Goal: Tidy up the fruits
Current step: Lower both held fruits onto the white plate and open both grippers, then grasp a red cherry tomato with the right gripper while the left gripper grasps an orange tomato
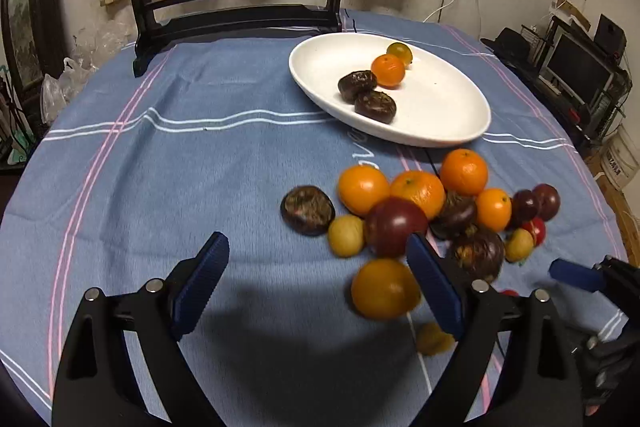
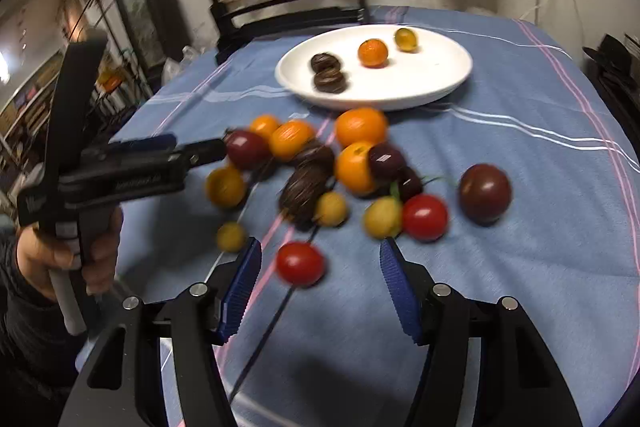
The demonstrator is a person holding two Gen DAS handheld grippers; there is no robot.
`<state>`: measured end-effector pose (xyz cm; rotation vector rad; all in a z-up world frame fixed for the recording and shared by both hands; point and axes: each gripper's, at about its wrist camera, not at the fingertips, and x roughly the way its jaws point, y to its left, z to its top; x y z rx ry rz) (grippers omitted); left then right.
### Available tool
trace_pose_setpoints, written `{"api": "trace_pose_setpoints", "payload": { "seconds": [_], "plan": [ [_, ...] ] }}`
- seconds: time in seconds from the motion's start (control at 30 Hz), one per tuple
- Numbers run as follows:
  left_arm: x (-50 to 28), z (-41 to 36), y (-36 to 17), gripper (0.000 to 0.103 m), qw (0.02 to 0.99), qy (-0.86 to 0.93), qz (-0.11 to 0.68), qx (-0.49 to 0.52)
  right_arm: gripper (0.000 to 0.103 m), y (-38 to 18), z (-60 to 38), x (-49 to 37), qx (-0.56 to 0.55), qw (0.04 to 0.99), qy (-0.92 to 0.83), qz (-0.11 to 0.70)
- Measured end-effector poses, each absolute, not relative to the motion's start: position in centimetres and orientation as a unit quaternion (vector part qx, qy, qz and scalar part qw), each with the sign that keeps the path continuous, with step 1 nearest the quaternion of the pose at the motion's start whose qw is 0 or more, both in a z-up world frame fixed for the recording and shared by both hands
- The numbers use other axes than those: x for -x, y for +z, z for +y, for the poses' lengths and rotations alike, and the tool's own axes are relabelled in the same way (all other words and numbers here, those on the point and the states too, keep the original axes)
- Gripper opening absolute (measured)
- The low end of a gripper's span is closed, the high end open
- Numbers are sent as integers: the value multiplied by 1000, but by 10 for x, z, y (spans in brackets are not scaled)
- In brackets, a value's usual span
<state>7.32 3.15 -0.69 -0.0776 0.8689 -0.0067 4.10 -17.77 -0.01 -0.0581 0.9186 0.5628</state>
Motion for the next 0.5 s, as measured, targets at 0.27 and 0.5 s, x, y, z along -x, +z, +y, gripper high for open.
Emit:
{"api": "trace_pose_setpoints", "payload": {
  "seconds": [0.27, 0.5],
  "plan": [
    [-59, 36, -10, 89, 904, -5, 425, 46, 54, -18, -152, -46, 68, 848, 256, 459],
    [-59, 25, -15, 89, 897, -17, 441, 30, 31, -28, -149, -49, 77, 853, 242, 456]
  ]
}}
